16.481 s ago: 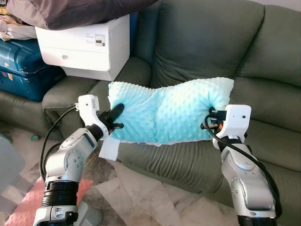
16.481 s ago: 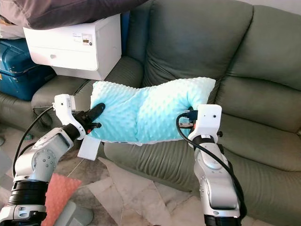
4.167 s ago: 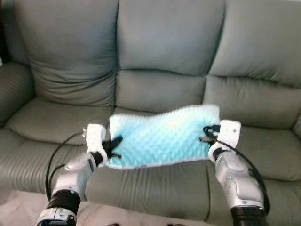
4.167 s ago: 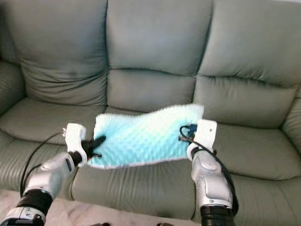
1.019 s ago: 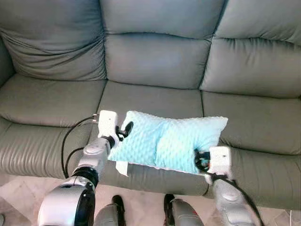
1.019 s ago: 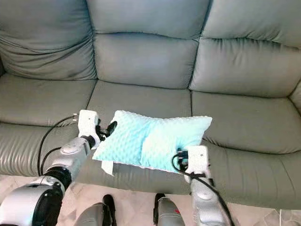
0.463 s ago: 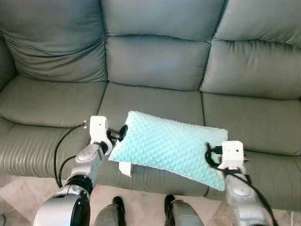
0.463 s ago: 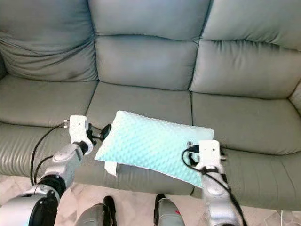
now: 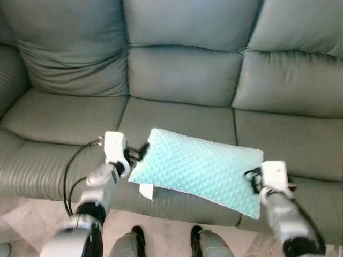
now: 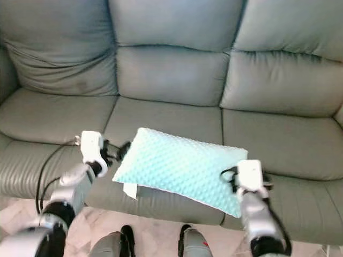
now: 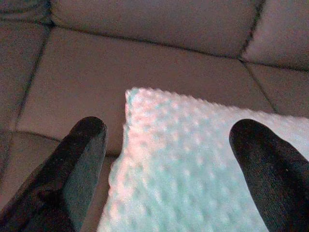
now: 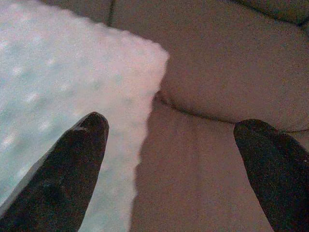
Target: Move the pillow to the sofa
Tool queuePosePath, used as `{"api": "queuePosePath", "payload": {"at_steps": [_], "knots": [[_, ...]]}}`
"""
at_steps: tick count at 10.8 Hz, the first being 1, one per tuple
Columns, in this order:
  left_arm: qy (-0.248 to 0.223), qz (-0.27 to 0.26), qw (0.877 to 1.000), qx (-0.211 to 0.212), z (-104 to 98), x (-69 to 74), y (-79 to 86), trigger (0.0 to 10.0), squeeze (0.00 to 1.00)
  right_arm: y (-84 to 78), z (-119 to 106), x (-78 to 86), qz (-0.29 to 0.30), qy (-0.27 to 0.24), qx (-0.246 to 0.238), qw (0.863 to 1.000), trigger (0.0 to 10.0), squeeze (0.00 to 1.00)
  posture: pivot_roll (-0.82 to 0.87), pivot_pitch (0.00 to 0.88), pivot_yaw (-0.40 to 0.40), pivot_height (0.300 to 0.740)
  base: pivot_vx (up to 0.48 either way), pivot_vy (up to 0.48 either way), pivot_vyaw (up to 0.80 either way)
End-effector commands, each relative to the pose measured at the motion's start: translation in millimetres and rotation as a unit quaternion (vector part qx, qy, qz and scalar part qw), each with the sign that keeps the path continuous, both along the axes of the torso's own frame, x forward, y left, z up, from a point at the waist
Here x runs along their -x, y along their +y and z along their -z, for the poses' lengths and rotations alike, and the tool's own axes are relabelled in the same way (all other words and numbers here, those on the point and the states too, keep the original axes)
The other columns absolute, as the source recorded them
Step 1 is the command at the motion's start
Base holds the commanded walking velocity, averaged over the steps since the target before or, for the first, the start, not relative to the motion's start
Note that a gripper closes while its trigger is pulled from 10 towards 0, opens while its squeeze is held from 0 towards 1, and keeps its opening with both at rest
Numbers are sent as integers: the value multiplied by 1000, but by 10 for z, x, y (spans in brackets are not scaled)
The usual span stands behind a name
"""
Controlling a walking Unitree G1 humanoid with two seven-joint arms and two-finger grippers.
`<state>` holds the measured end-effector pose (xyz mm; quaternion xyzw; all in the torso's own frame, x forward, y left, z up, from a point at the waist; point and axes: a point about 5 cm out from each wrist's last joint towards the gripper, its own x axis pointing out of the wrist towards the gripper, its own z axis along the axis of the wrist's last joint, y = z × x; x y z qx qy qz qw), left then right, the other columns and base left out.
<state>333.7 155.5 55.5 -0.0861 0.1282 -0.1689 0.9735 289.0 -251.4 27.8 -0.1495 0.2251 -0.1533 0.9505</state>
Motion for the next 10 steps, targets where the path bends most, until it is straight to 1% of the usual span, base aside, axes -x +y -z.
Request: {"api": "queuePosePath", "payload": {"at_steps": [1,2,3,4,5,6,7,10], "knots": [[10,20,1000,-1,54,82,22,10000,0,-117,26,45,31,15,26,999,10000,376,-124,193,27,740,0,0,0],[9,19,1000,-2,50,114,78,10000,0,-168,25,45,46,23,40,998,10000,306,-120,197,29,740,0,0,0],[14,15,1000,-5,53,129,140,10000,0,-222,76,90,63,43,43,996,10000,204,-112,204,32,740,0,0,0],[17,14,1000,-6,45,143,169,10000,0,-245,119,122,72,57,35,995,10000,67,-112,211,36,740,0,0,0],[22,16,1000,-9,36,186,195,10000,0,-261,184,164,82,79,21,993,10000,0,-107,222,42,740,0,0,0],[28,26,999,-12,33,252,189,10000,0,-296,260,227,102,108,2,989,10000,0,-92,238,50,740,0,0,0],[27,33,999,-14,13,300,184,10000,0,-348,286,263,117,124,-6,985,10000,0,-81,249,56,740,0,0,0],[32,35,999,-17,-68,418,216,10000,0,-430,278,271,115,142,3,983,10000,0,-48,280,61,740,0,0,0]]}}
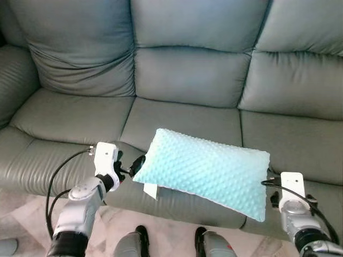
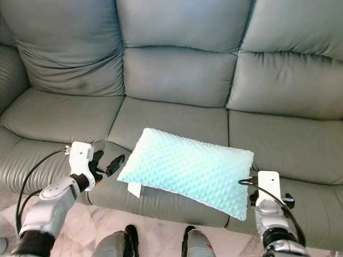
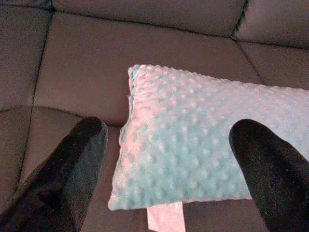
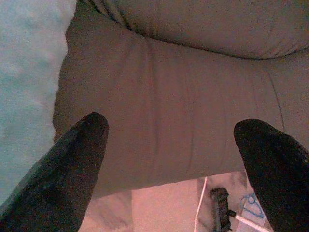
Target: Move the pillow to the sofa
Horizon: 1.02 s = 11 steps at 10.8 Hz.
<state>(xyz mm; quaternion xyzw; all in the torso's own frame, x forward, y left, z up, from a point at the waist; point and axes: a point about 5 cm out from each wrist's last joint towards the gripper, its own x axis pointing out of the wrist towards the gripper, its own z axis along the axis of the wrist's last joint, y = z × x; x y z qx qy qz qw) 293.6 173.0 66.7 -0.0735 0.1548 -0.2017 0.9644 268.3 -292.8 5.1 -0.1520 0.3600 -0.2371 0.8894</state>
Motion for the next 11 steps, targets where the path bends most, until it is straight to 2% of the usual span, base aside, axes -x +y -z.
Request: {"api": "queuePosePath", "payload": {"at_steps": [1,2,3,5,6,7,8,11], "knots": [[12,-6,1000,-6,9,64,51,10000,0,-54,62,91,3,25,0,1000,10000,0,-31,293,62,740,0,0,0],[11,-5,1000,1,-33,101,48,10000,0,-80,52,92,1,20,1,1000,10000,0,-19,305,65,740,0,0,0],[15,8,1000,13,-69,136,17,10000,0,-43,20,33,-5,-10,-24,1000,10000,0,-16,310,66,740,0,0,0],[54,86,995,25,-52,291,-64,10000,0,121,-26,-108,-46,-29,-38,998,10000,0,-12,322,61,740,0,0,0],[59,104,993,17,-56,322,-73,10000,0,200,-18,-138,-58,-39,-57,996,10000,0,-7,323,62,740,0,0,0],[59,107,992,15,-68,331,-78,10000,0,241,-21,-160,-63,-50,-74,994,10000,0,3,324,66,740,0,0,0],[63,111,992,12,-98,344,-66,10000,0,364,-39,-235,-88,-62,-110,988,10000,0,13,326,66,740,0,0,0],[92,149,984,21,-101,450,-73,10000,0,551,-141,-401,-134,-81,-143,977,10000,0,23,326,62,740,0,0,0]]}}
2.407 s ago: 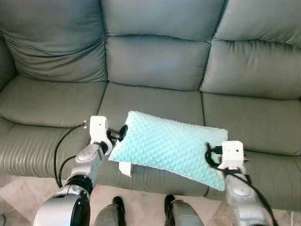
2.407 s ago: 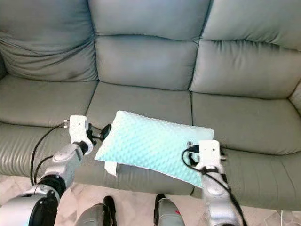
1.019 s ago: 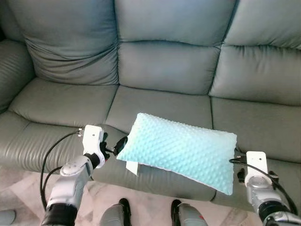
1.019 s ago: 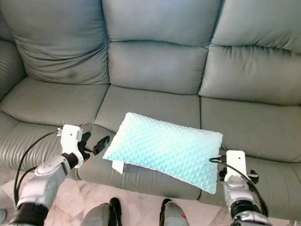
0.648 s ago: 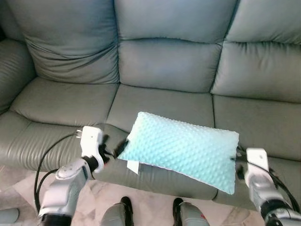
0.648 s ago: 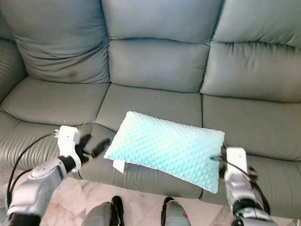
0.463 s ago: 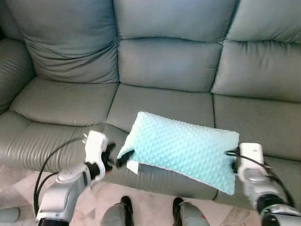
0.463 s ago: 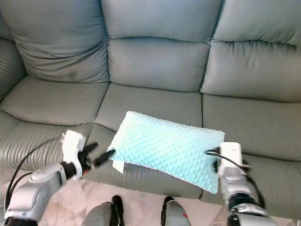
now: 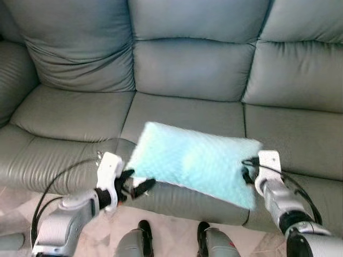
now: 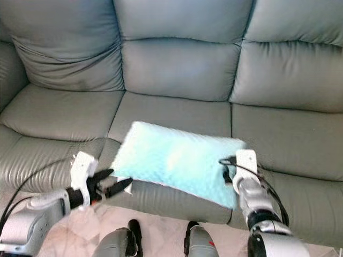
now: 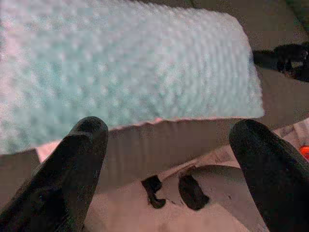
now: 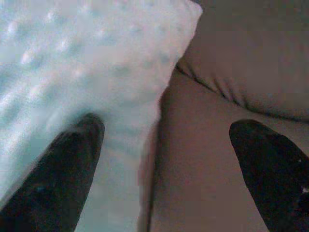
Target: Move the pillow to the sofa
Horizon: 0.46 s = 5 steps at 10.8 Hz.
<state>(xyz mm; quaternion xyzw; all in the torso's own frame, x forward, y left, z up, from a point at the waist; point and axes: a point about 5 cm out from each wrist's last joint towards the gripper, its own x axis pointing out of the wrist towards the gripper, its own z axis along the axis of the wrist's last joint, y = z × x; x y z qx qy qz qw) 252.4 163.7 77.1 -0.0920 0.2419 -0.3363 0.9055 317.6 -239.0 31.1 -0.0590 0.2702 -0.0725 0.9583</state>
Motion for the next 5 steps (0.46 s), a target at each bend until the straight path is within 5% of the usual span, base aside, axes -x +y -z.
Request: {"api": "queuePosePath", "payload": {"at_steps": [1,5], "knots": [[6,3,1000,-7,8,49,23,10000,0,61,76,41,-11,15,-16,1000,10000,0,26,327,62,740,0,0,0],[11,9,1000,-7,-2,60,7,10000,0,144,63,4,-44,19,-11,999,10000,0,30,321,55,740,0,0,0]]}}
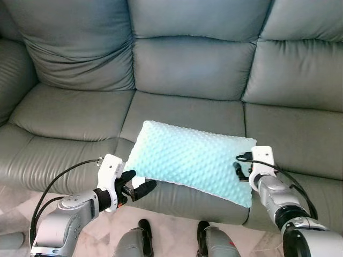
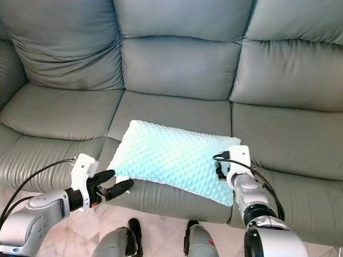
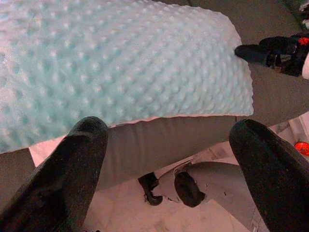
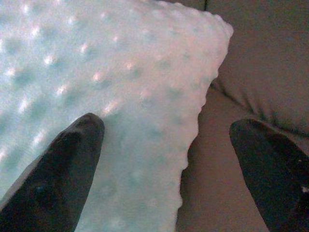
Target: Move the pillow to the sofa
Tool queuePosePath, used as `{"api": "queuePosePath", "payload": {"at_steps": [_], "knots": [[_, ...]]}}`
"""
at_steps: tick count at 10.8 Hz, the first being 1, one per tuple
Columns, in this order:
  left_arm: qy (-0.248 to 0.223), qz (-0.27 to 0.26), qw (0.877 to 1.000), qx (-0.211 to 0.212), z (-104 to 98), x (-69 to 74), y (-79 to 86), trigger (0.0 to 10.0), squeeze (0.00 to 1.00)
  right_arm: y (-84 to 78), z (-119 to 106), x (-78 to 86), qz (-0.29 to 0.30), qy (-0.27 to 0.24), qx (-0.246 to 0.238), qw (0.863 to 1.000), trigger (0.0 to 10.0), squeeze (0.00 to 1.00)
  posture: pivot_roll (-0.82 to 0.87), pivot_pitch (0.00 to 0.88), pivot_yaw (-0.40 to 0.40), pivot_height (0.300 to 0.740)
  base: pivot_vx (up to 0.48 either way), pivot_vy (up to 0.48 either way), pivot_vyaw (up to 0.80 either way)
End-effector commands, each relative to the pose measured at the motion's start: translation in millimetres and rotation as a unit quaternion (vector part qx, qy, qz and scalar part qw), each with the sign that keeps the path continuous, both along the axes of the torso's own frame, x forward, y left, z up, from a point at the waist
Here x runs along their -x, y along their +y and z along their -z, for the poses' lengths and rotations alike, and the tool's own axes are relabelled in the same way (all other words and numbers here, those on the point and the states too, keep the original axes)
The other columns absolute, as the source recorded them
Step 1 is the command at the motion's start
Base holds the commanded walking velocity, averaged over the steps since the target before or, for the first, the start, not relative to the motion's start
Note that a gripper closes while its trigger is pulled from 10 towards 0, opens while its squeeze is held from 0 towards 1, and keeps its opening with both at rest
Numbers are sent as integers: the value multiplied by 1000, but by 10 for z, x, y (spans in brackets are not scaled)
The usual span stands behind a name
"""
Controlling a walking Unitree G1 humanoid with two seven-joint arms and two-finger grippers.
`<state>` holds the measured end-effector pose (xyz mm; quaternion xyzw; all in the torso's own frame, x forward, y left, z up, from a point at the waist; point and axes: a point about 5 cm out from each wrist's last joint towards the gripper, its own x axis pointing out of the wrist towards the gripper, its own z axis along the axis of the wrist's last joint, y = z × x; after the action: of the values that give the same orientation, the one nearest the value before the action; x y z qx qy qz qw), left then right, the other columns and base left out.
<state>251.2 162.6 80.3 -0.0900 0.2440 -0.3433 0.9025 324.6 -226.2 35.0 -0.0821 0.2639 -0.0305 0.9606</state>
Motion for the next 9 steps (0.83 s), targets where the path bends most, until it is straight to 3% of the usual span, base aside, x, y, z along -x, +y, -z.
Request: {"api": "queuePosePath", "payload": {"at_steps": [1,2,4,5,6,7,9], "knots": [[7,2,1000,-5,14,41,0,10000,0,-111,74,90,7,18,51,998,10000,0,27,319,53,740,0,0,0],[8,3,1000,-3,13,34,-4,10000,0,-361,42,156,60,17,117,991,10000,0,16,317,51,740,0,0,0],[11,9,1000,3,25,26,-52,10000,0,-486,122,290,101,30,134,985,10000,0,3,315,51,740,0,0,0],[12,12,1000,4,28,26,-68,10000,0,-481,194,354,108,43,129,985,10000,0,3,315,52,740,0,0,0],[13,16,1000,4,26,29,-74,10000,0,-375,298,401,110,57,77,989,10000,0,4,320,57,740,0,0,0],[14,16,1000,3,25,37,-63,10000,0,-273,325,384,102,56,45,992,10000,0,14,326,57,740,0,0,0],[16,12,1000,1,22,68,-34,10000,0,-210,284,312,97,53,35,993,10000,0,27,334,61,740,0,0,0]]}}
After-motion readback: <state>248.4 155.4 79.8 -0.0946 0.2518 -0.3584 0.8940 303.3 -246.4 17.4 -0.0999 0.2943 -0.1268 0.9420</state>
